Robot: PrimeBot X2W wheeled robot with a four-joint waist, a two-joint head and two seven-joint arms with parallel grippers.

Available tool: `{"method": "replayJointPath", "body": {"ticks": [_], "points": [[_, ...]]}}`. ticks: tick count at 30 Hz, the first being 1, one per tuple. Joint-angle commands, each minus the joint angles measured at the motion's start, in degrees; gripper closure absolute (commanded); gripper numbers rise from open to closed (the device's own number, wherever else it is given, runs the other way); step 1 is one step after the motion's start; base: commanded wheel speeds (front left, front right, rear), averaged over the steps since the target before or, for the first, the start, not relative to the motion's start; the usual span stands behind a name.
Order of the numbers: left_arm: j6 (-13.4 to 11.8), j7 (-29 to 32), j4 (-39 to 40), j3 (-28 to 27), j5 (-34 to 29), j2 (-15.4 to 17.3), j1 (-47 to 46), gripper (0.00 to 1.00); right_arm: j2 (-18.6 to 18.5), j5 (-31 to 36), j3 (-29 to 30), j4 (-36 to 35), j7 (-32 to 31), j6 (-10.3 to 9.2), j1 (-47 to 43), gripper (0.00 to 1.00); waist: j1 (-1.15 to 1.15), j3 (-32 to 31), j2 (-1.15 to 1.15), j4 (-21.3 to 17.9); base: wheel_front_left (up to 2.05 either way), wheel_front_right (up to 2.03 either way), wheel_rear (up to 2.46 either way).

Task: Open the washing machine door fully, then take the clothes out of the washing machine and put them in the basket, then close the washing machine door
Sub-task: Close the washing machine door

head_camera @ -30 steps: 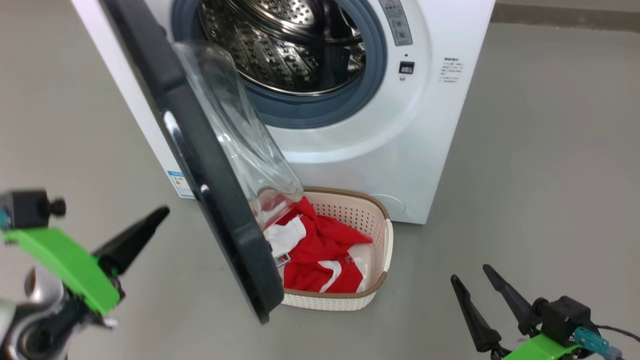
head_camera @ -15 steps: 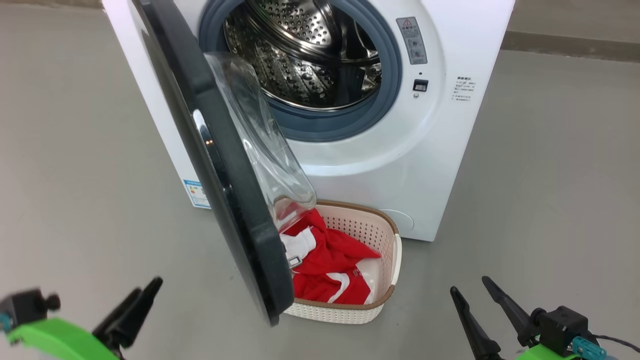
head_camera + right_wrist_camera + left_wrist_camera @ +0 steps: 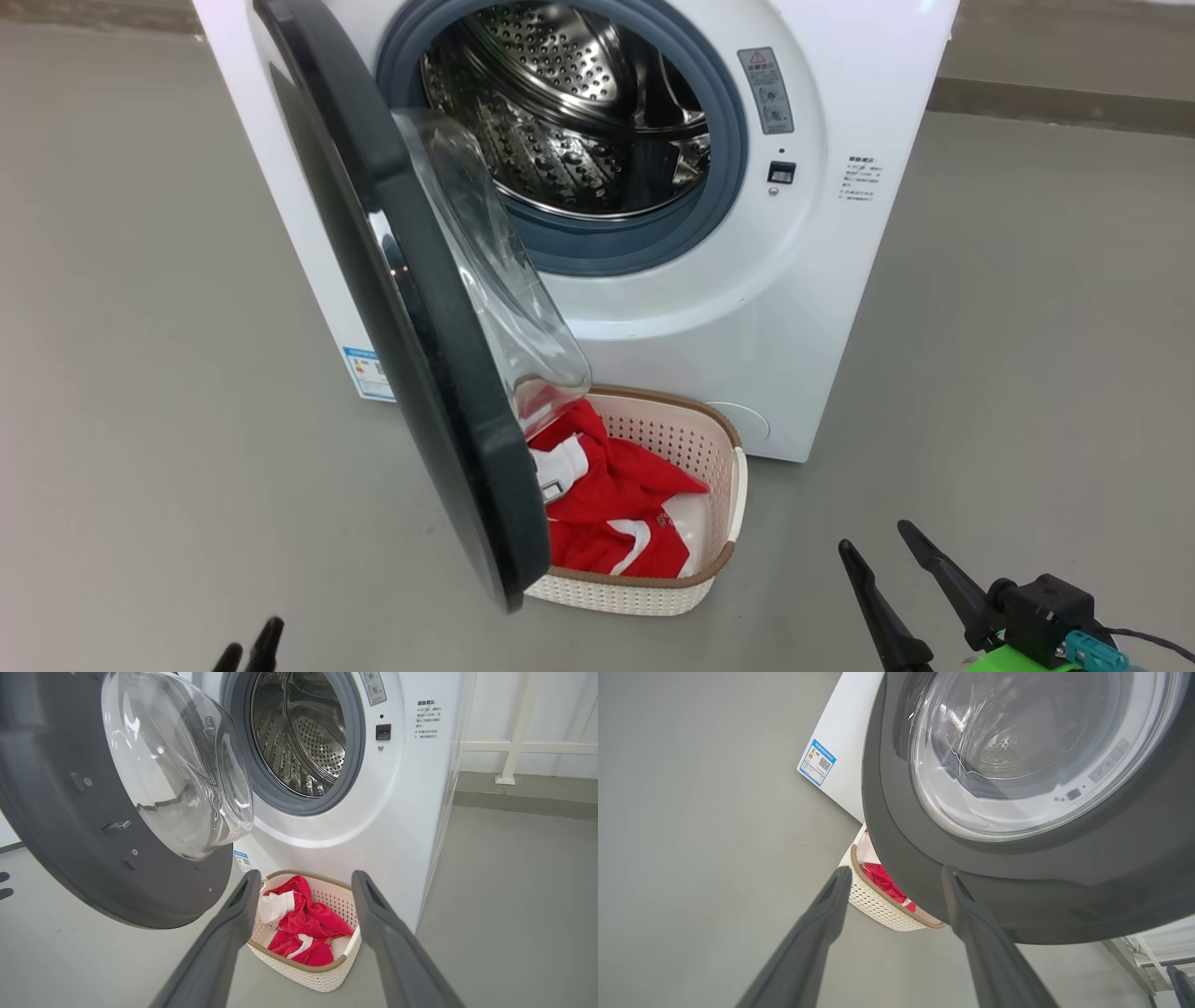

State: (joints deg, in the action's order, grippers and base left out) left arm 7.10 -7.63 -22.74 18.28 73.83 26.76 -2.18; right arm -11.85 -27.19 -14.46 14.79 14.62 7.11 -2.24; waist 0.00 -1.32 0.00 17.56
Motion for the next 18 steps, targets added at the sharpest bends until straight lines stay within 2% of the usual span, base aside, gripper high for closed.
{"method": "replayJointPath", "body": {"ticks": [1, 7, 10, 13, 14, 18], "points": [[0.4, -2.1, -0.3, -1.2, -1.5, 1.5, -1.1, 0.0, -0.7, -0.2, -1.2, -1.1, 0.4, 0.37, 0.4, 0.0, 0.0, -0.2, 0.0, -0.2, 0.0, 0.0, 0.0], [0.4, -6.7, -3.4, -0.3, -4.2, -1.0, -1.0, 0.0, -0.9, -0.4, -0.6, -1.1, 0.4, 0.37, 0.3, 0.0, 0.0, -0.2, 0.0, -0.4, 0.0, 0.0, 0.0], [0.4, -7.3, -4.3, -1.3, -7.9, -2.0, -1.0, 0.0, -1.0, -0.4, 0.1, -1.2, 0.4, 0.37, 0.4, 0.0, 0.0, 0.0, 0.0, -0.3, 0.0, 0.0, 0.0], [0.4, -7.3, -3.4, -6.6, -16.6, -3.5, -0.8, 0.0, -1.1, -0.4, 0.7, -1.3, 0.4, 0.37, 0.7, 0.0, 0.0, 0.1, 0.0, -0.2, 0.0, 0.0, 0.0], [0.4, -7.3, -3.4, -6.6, -16.6, -3.5, -0.8, 0.0, -1.1, -0.4, 0.7, -1.3, 0.4, 0.37, 0.7, 0.0, 0.0, 0.1, 0.0, -0.2, 0.0, 0.0, 0.0], [0.4, -7.3, -0.4, -14.5, -29.0, -7.9, 1.3, 0.0, -1.4, -0.4, 1.3, -1.4, 0.4, 0.37, 1.0, 0.0, 0.0, 0.1, 0.0, -0.1, 0.0, 0.0, 0.0]]}}
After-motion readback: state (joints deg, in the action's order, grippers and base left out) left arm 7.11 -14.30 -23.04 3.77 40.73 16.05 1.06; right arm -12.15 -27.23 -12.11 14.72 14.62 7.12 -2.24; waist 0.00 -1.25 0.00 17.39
